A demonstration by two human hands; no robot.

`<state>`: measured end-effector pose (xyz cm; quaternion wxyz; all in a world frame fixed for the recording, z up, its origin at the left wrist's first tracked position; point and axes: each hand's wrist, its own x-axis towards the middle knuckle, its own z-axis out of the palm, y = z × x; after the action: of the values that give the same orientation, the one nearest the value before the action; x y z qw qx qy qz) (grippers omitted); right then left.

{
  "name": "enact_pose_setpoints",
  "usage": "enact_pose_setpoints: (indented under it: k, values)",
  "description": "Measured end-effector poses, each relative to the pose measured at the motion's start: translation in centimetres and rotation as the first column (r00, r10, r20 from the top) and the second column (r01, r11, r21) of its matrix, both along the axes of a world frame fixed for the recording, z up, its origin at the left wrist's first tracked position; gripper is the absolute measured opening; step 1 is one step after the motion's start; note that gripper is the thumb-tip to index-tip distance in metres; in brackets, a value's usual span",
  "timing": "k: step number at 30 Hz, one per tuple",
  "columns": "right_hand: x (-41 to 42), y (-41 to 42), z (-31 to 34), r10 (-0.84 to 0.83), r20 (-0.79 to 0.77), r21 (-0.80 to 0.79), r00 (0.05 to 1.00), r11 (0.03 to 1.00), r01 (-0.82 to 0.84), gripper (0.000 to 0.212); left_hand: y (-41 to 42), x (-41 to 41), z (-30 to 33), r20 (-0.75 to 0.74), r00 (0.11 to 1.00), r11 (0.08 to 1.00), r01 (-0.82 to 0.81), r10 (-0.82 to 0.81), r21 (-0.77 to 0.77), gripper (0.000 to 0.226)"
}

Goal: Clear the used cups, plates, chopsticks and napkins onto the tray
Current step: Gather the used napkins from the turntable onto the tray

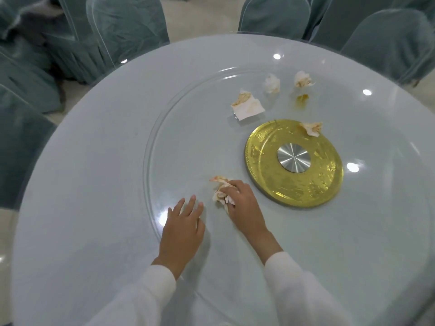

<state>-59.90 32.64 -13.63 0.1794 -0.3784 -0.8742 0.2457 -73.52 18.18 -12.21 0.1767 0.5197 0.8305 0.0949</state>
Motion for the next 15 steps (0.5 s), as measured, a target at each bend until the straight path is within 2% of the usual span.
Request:
enact_pose_setpoints:
  k: [5, 9, 11, 15]
  values:
    - [-3.1, 6.3, 1.0, -0.065, 0.049, -0.008, 0.997, 0.998, 0.065, 0.042, 0.6, -1.3, -0.5, 0.044, 0.996, 0.995, -0.076, 0.074, 0.063, 0.044]
    - [-3.6, 10.0, 1.3, -0.071, 0.095, -0.014, 0.993, 0.997, 0.072, 0.043, 1.2, -2.8, -0.7, 0.012, 1.000, 0.999, -0.008, 0.008, 0.052, 0.045]
    - [-3.1, 9.8, 1.1, -0.110, 0.054, -0.013, 0.992, 0.994, 0.111, 0.038, 1.5, -3.8, -0.9, 0.011, 1.000, 0.998, 0.011, -0.011, 0.055, 0.046]
    - [-0.6, 7.3, 0.2, -0.266, -0.050, -0.032, 0.963, 0.964, 0.265, 0.037, 2.6, -5.8, -1.0, 0.148, 0.989, 1.000, -0.010, 0.008, 0.012, 0.050]
